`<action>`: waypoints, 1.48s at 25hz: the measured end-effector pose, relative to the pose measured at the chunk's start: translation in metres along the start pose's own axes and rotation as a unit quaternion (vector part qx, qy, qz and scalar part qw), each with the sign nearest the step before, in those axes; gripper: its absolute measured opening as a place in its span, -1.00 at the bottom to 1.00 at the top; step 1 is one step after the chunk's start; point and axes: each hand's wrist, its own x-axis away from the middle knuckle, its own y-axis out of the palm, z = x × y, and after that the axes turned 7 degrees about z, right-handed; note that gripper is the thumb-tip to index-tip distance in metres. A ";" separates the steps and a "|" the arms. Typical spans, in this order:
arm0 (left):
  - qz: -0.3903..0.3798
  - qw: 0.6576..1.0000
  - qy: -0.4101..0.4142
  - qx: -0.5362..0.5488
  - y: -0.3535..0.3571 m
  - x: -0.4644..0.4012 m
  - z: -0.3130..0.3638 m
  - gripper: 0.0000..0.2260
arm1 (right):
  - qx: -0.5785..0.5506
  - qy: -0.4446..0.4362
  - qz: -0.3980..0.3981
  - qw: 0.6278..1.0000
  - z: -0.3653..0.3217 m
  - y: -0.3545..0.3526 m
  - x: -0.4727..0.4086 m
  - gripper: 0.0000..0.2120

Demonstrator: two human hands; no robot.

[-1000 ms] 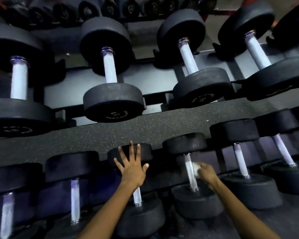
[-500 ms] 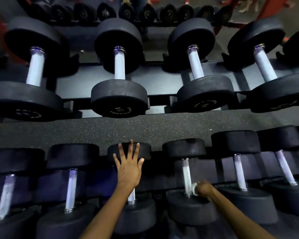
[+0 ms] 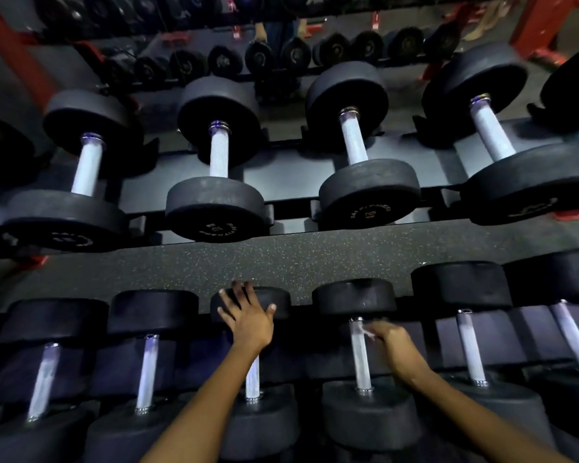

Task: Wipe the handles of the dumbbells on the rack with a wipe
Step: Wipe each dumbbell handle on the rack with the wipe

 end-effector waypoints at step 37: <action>0.158 0.936 0.274 -0.153 0.036 -0.002 -0.053 -0.45 | 0.402 -0.319 -0.313 0.799 -0.031 0.054 -0.022 -0.83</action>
